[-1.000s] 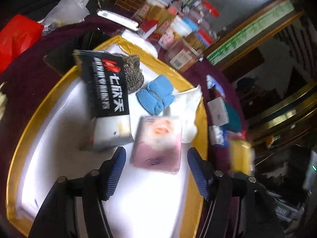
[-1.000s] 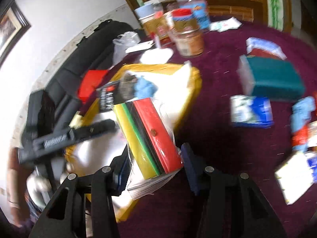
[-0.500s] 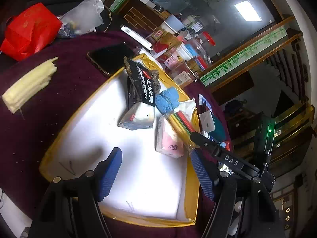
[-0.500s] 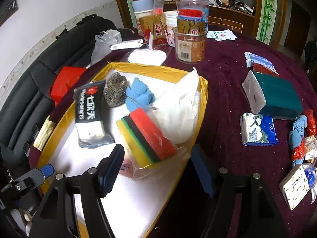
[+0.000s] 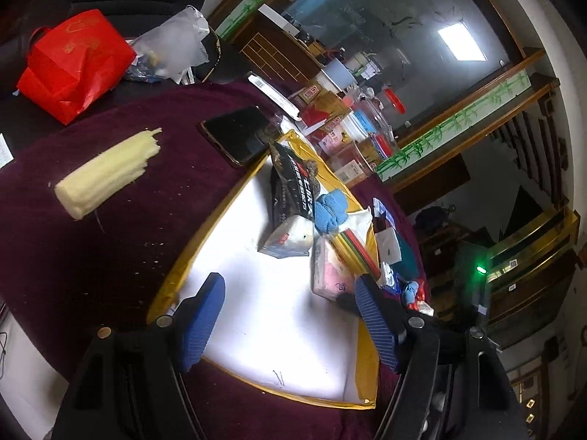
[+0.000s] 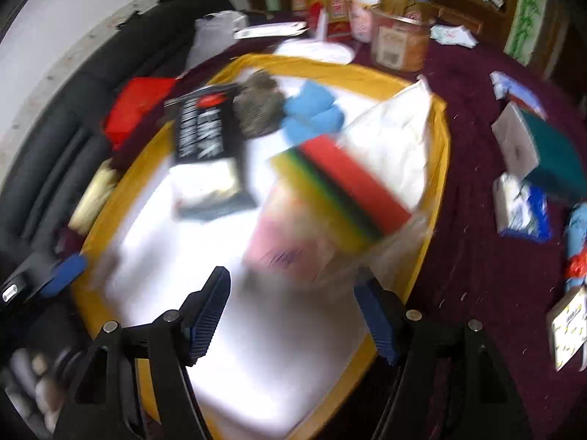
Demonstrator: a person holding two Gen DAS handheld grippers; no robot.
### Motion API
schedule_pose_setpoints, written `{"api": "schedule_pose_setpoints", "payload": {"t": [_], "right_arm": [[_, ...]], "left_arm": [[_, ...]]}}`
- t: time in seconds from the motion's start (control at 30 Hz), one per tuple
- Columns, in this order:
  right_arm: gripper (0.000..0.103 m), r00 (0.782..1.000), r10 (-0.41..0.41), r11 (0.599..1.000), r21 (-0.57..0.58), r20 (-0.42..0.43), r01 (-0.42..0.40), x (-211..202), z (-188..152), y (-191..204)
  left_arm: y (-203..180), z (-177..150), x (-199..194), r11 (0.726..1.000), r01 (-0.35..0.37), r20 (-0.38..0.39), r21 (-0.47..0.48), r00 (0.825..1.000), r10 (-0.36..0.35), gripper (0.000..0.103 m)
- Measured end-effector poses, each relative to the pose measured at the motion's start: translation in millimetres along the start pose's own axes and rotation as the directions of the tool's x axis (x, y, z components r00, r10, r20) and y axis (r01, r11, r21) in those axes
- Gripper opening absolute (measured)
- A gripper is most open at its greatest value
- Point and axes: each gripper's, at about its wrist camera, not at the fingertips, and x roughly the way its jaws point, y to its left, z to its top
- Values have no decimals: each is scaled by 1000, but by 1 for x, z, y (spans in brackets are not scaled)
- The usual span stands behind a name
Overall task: Organize soft objects
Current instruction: 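Lower the bagged sponges into the tray and open the right tool, then move both tools back over the remaining items on the table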
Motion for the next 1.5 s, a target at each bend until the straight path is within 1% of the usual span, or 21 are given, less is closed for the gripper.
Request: {"api": "schedule_pose_setpoints", "payload": {"t": [0.03,0.1,0.2,0.33,0.43,0.57,0.6,0.67,0.77,0.8,0.87,0.93,1.07,1.1,1.17,1.2,1.23,1.3,1.33,1.43,1.5], "right_arm": [[69,1000,5,1000,5,-5,-5,6,3,-1],[70,997,69,997,31,-19,-68,19,10,-2],[70,988,149,988,20,34,-150,15,21,3],[70,958,286,957,46,21,-287,7,26,-1],[70,947,320,947,32,29,-321,-9,27,-2],[72,901,414,901,81,132,-426,-33,29,-15],[75,896,414,898,93,160,-431,-36,30,-17],[87,901,392,900,125,187,-418,-32,32,-23],[87,923,363,905,188,130,-382,-5,35,-32],[87,924,366,900,210,111,-382,2,34,-36],[87,907,401,874,243,129,-421,3,28,-48],[87,901,404,869,241,157,-432,-9,24,-55],[87,914,317,916,167,254,-365,-60,8,-69],[87,918,262,939,140,298,-314,-79,0,-73],[88,912,123,978,109,392,-179,-114,-20,-84],[91,903,54,988,109,427,-111,-127,-29,-90],[100,883,-47,991,129,468,-16,-140,-42,-101],[103,852,-172,978,189,495,87,-152,-61,-128],[103,853,-206,969,222,480,109,-152,-67,-143],[103,887,-222,929,365,406,65,-142,-96,-211],[103,886,-256,897,437,386,69,-138,-116,-245]], "left_arm": [[1,1,-1,1000,0,2,-3,1000,0,77],[3,1,-3,1000,-3,6,-2,1000,3,77],[5,0,-4,1000,-5,4,-4,1000,5,77],[9,-1,-2,1000,-6,-10,-10,1000,6,77],[9,-2,-1,1000,0,-18,-5,1000,0,77],[7,-1,-2,1000,4,-16,6,1000,-4,77],[7,-1,-2,1000,4,-16,7,1000,-4,77],[6,-1,-1,1000,1,-18,9,1000,-1,77],[2,-3,2,1000,0,-30,15,1000,1,77],[1,-4,2,1000,0,-33,17,999,1,77],[-2,-5,2,1000,-4,-37,21,999,4,77],[-5,-7,0,1000,-6,-38,26,999,7,77],[-16,-10,0,998,-22,-37,52,999,24,77],[-19,-12,1,998,-21,-41,61,999,23,77],[-29,-16,3,996,-15,-49,89,999,20,77],[-35,-19,5,995,-12,-52,103,998,18,77],[-41,-22,7,992,-8,-58,123,998,15,77],[-57,-31,11,986,4,-75,165,997,9,77],[-65,-36,14,983,10,-86,183,996,6,77],[-90,-52,28,971,29,-134,237,991,3,77],[-107,-66,39,961,43,-174,274,985,6,77]]}}
